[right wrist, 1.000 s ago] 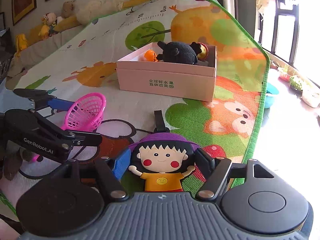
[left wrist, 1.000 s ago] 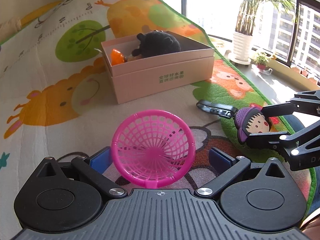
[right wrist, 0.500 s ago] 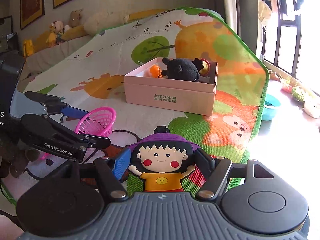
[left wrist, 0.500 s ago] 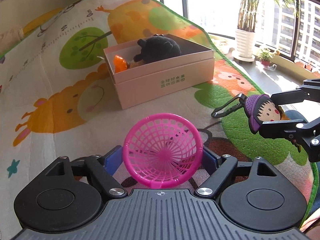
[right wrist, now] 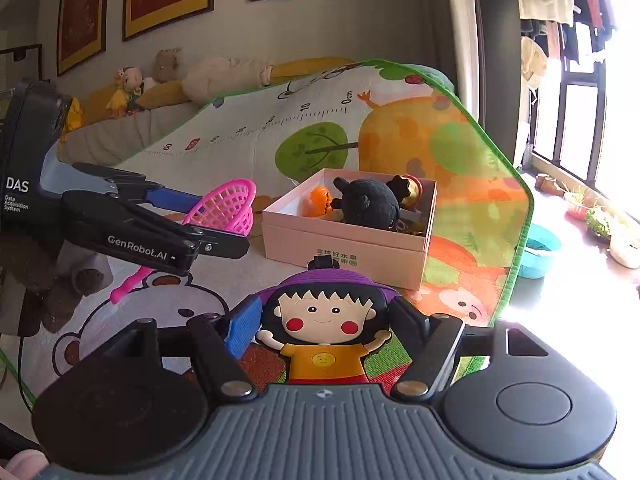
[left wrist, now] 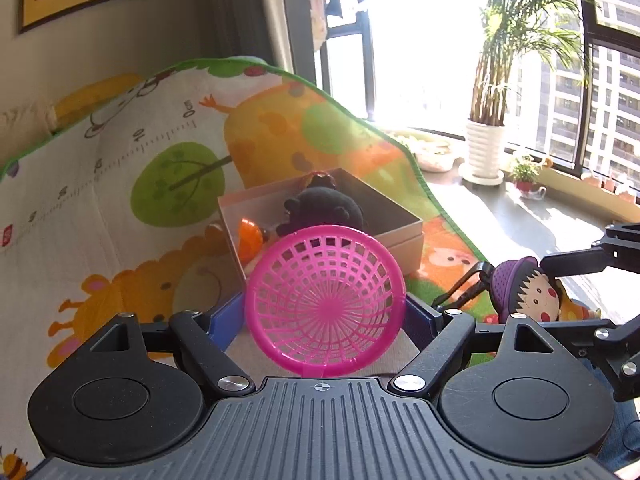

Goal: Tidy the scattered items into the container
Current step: 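Lift the doll keychain with right tool while left tool carries the net to the box, then drop the pink net into the box with left tool while right tool carries the doll over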

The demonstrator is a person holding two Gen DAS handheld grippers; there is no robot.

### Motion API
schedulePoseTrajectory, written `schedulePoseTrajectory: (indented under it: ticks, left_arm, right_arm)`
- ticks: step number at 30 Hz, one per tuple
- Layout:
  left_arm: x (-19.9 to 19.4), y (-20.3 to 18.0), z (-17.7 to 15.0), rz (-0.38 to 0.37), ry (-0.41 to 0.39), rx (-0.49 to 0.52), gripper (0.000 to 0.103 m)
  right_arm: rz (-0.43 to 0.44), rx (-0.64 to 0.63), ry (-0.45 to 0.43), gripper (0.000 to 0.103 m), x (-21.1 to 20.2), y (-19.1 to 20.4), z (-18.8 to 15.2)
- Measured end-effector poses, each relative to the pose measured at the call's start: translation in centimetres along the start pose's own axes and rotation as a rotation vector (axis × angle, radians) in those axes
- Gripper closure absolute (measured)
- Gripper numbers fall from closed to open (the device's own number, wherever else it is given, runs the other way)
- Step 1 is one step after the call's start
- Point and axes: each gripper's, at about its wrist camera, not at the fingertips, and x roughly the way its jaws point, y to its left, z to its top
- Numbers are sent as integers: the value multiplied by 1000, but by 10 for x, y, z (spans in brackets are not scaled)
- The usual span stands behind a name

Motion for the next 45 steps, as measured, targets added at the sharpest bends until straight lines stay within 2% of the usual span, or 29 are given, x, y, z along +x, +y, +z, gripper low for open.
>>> schedulePoseTrajectory:
  ticks: [3,8,13,14,15,17,19,22,25,30,33,37,38,40,41,45]
  left_arm:
    - [13,10,36,3,-38,-31,16]
    - [61,33,89,5,-71,-133,16]
    - [128,54,114,0,-52,-210,15]
    - [143,58,114,-14,-32,-222,10]
    - [155,61,113,-31,-13,-230,7]
    - [173,69,104,-61,18,-237,7]
    - [173,78,94,-53,-1,-256,6]
    - [149,99,69,-44,-75,-329,3]
    - [119,104,39,-20,-123,-320,1]
    - [87,99,-10,24,-128,-260,0]
    - [87,105,-27,6,-122,-309,0]
    - [92,120,-40,-33,-121,-401,0]
    - [92,123,-43,-37,-120,-415,0]
    - [90,128,-46,-41,-121,-436,0]
    - [88,130,-48,-36,-123,-448,0]
    - [85,132,-47,1,-109,-466,0]
  right_arm:
    - [8,-7,-37,32,-7,-5,16]
    - [3,-12,-96,32,-11,-19,44]
    - [-25,-6,-103,32,2,-36,62]
    - [-34,-5,-97,32,8,-39,65]
    - [-42,-4,-89,32,13,-42,68]
    - [-55,-3,-70,32,24,-48,74]
    - [-59,-2,-57,32,34,-52,80]
    - [-52,-8,-43,32,48,-55,91]
    - [-17,7,-25,32,65,-55,108]
    - [38,66,-3,32,106,-48,148]
    - [40,137,35,32,147,-44,177]
    - [-1,180,39,32,186,-34,206]
    - [-6,197,69,32,196,-31,208]
    - [12,217,158,21,213,-26,203]
    - [15,213,194,21,219,-22,198]
    - [-56,142,187,21,223,-12,187]
